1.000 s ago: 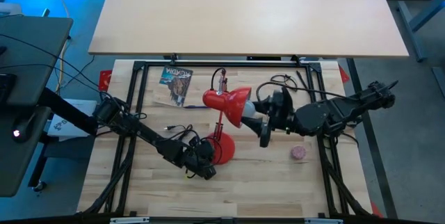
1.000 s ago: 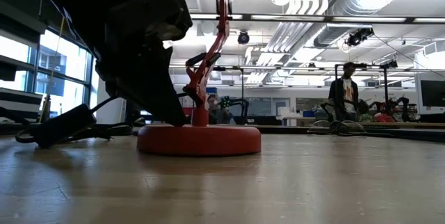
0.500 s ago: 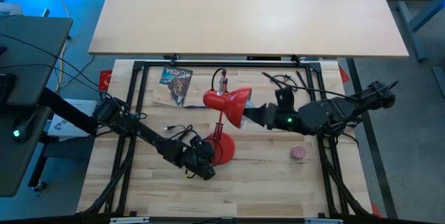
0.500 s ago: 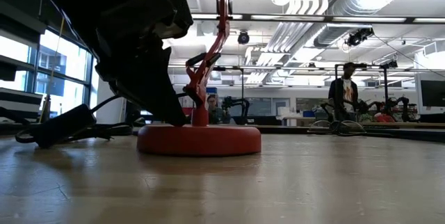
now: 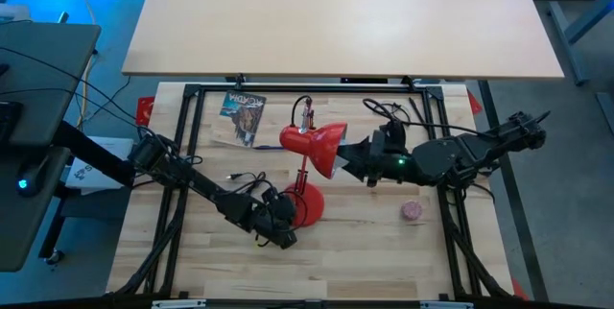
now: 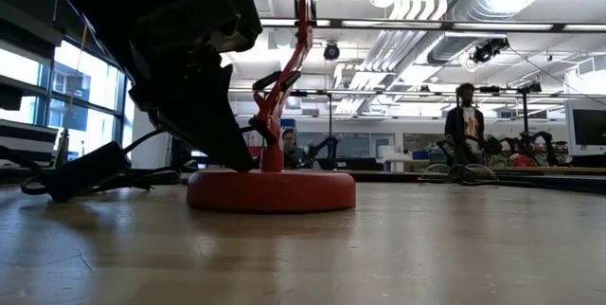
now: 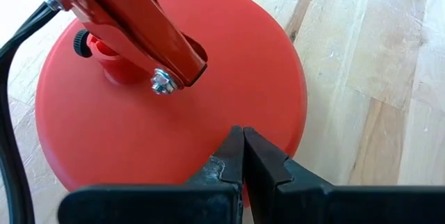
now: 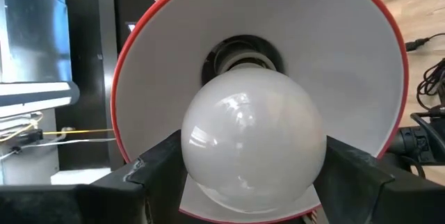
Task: Screw lightbulb
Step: Remove the lightbulb from the lamp
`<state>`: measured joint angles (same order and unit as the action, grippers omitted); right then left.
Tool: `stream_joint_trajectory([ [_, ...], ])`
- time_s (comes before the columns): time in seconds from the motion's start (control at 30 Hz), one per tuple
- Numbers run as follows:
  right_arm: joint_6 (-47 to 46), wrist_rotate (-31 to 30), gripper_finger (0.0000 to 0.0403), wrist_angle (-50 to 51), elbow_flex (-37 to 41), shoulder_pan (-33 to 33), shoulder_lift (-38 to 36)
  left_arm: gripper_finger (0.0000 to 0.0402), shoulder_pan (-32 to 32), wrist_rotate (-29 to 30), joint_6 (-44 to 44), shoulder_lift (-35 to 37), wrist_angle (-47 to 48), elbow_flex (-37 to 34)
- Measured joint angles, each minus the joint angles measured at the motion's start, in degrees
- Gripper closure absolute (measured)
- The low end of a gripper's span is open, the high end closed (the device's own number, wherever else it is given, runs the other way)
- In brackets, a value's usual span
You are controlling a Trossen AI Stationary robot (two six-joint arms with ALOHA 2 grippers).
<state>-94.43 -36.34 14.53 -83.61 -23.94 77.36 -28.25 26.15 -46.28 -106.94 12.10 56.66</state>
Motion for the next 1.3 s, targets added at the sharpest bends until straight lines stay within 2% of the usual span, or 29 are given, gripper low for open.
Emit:
stream_joint_trajectory([
  [0.4, 0.6, 0.3, 0.0144, -0.2, 0.0, 0.0, 0.1, 0.0402, 0.0, 1.5, 0.0, 0.0, -1.3, 0.0],
  [0.6, 4.0, 5.4, 0.0094, 0.2, 0.0, 0.2, 0.0, 0.0402, 0.0, 1.6, -0.1, 0.0, -1.5, 0.0],
  [0.77, 4.6, 5.1, 0.0063, 2.7, 0.0, 0.4, -1.0, 0.0402, 0.0, 1.8, -0.1, 0.0, -1.6, 0.0],
  [1.0, 4.8, 3.8, 0.0059, 4.6, 0.0, 0.4, -3.1, 0.0402, 0.0, 1.9, -0.1, 0.0, -1.6, 0.0],
  [1.3, 4.5, 5.4, 0.0059, 6.9, 0.0, 0.3, -3.1, 0.0401, 0.0, 1.9, -0.1, 0.0, -1.8, 0.0],
])
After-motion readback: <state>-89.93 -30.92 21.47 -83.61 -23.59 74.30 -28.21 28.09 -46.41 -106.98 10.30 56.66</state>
